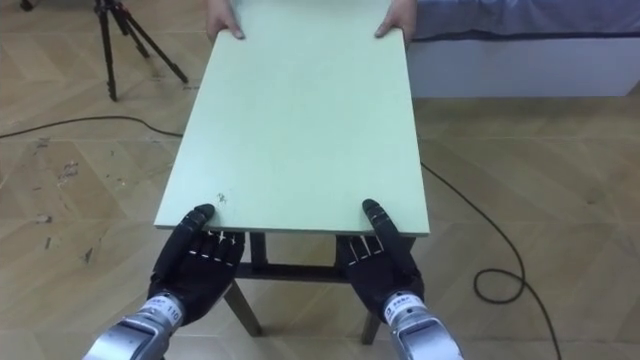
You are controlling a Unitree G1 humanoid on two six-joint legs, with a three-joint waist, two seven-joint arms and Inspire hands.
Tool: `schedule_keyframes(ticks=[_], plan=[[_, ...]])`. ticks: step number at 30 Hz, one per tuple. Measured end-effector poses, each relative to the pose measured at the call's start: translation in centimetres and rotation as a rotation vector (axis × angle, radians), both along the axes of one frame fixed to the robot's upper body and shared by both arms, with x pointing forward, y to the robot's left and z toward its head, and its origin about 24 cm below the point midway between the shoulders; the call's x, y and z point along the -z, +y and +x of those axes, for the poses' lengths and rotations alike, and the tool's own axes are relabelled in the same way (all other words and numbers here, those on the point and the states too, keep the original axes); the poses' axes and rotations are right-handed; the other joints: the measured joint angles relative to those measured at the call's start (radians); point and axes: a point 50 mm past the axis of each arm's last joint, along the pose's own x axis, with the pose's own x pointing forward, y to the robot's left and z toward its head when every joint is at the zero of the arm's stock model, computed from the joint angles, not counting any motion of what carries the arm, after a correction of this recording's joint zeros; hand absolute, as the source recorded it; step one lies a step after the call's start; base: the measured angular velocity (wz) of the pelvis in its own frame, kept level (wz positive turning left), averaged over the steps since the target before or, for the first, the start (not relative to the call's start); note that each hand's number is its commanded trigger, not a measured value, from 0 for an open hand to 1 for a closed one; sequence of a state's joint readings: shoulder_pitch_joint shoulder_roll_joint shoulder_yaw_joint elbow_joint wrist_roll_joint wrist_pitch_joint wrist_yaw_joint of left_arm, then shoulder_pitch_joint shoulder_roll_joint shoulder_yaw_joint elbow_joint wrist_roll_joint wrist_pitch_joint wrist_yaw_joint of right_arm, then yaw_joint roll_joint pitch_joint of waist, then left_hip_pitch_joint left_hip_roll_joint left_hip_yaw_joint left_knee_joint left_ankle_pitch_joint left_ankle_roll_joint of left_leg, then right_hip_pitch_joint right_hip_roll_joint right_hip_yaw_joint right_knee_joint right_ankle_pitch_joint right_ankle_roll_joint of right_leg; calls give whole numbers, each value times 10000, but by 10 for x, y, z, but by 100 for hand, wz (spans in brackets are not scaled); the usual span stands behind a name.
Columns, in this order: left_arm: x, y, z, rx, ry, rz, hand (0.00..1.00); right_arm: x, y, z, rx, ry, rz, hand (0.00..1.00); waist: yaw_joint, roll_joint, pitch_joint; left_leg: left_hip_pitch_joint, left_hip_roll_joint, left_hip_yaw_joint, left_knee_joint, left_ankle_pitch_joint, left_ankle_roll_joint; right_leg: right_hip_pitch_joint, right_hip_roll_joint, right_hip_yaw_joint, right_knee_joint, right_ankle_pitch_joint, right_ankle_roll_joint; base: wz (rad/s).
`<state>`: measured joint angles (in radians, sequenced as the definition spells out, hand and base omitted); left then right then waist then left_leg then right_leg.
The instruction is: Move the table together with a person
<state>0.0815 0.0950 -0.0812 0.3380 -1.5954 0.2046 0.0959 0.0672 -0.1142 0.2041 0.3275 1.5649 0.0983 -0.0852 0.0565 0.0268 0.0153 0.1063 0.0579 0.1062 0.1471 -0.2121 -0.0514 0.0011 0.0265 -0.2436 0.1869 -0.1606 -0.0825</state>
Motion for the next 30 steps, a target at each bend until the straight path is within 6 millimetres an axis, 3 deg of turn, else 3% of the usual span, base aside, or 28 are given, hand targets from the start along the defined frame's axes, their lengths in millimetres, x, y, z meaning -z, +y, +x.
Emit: schedule_keyframes(ticks=[20, 30], plan=[[0, 1, 0, 148, -127, 514, 100, -10, 0, 4, -227, -317, -385, 100, 75, -4, -16, -69, -26, 3, 59, 0, 0, 6, -33, -59, 1, 15, 25, 1], [-8, -1, -3, 577, -595, 1323, 100, -13, -3, 4, -90, -440, -373, 100, 34, 111, -91, -88, -17, 0, 69, 1, 0, 17, -36, -107, 3, 16, 26, 0]])
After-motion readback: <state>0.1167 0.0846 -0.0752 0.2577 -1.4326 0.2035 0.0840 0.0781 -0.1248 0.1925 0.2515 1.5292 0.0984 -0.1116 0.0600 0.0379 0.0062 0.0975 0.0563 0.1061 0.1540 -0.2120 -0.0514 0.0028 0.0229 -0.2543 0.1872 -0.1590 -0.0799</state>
